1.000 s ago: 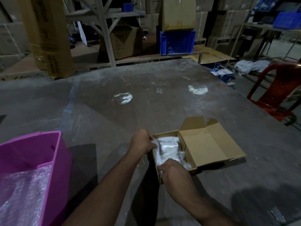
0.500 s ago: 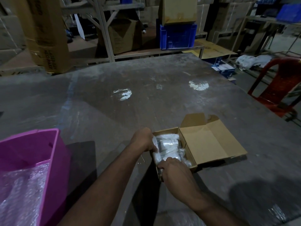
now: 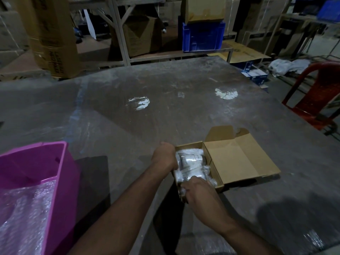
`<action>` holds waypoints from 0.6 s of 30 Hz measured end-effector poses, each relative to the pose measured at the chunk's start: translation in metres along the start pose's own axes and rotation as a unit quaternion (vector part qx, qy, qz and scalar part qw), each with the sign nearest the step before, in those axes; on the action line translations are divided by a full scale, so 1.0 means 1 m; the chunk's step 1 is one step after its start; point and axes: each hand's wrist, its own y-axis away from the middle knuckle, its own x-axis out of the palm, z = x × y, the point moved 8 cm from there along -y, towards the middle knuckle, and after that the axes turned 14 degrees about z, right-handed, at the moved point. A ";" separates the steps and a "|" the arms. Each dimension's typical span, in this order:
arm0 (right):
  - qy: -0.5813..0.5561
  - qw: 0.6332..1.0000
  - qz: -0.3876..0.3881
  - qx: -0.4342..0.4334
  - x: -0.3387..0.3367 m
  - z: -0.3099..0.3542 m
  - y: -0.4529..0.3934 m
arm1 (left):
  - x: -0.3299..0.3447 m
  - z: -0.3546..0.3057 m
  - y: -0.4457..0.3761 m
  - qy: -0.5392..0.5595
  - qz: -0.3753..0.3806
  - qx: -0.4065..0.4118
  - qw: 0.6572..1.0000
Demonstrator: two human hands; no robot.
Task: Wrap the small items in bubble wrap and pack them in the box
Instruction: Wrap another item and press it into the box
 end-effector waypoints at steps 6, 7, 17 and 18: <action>0.101 0.994 0.031 -0.001 -0.001 0.010 -0.004 | 0.002 -0.003 0.000 -0.027 -0.015 0.011 0.999; 0.112 0.993 0.030 -0.001 -0.003 0.013 -0.002 | 0.002 -0.004 0.000 -0.032 -0.015 0.012 0.999; 0.226 0.974 -0.004 -0.018 -0.004 0.029 -0.001 | 0.004 -0.003 -0.002 -0.038 -0.020 0.010 0.999; 0.213 0.977 -0.001 -0.025 -0.004 0.030 0.000 | 0.004 -0.003 -0.001 -0.036 -0.019 0.009 0.999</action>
